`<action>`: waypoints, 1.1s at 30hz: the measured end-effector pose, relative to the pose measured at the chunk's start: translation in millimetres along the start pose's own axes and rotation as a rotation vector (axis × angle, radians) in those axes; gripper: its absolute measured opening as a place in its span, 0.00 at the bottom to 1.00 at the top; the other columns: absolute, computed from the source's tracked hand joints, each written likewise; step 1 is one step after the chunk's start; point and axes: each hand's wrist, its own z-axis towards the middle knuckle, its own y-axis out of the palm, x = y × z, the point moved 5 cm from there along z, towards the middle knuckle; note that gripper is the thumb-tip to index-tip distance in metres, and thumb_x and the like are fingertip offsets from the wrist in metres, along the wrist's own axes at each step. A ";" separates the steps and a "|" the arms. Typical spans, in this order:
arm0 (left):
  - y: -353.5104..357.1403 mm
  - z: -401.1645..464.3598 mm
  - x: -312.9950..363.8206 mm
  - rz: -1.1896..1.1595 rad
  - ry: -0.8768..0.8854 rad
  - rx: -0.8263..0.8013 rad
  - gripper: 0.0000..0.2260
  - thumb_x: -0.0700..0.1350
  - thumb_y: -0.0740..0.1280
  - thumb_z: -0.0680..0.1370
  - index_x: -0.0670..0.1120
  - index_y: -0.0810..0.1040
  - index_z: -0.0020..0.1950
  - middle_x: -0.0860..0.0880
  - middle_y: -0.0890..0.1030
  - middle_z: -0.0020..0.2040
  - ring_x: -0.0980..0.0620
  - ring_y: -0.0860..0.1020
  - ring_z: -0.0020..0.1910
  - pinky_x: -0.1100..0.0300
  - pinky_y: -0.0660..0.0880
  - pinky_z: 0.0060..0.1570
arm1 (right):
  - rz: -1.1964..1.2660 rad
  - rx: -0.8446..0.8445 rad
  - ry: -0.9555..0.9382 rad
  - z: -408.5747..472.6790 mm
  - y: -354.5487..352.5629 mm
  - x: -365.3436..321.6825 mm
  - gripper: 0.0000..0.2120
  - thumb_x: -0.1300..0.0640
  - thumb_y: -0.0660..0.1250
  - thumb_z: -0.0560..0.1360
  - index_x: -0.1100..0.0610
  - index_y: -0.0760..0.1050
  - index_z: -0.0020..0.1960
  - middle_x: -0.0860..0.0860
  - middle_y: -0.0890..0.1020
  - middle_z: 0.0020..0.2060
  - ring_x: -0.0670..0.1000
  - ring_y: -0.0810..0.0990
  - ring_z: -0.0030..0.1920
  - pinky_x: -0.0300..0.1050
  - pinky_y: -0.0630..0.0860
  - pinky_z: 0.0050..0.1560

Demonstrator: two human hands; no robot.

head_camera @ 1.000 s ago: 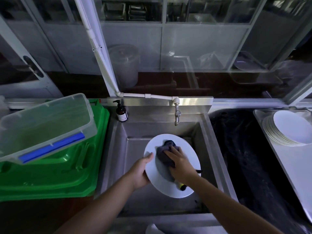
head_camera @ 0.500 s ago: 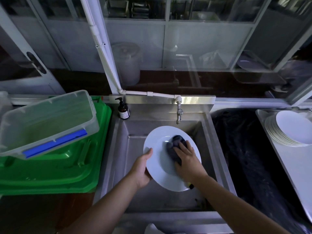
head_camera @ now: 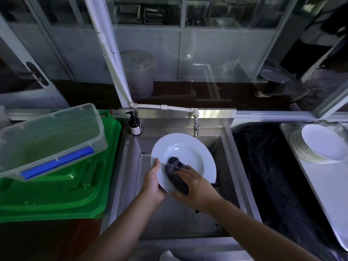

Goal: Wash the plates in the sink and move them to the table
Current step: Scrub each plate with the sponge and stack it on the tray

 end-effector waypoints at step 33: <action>25.4 15.3 -107.0 0.158 -0.272 0.158 0.18 0.27 0.63 0.79 0.36 0.74 0.68 0.34 0.80 0.60 0.37 0.80 0.57 0.41 0.84 0.37 | -0.759 0.109 -0.008 -134.9 -61.1 104.1 0.17 0.60 0.59 0.79 0.57 0.76 0.66 0.56 0.81 0.58 0.62 0.80 0.59 0.55 0.82 0.53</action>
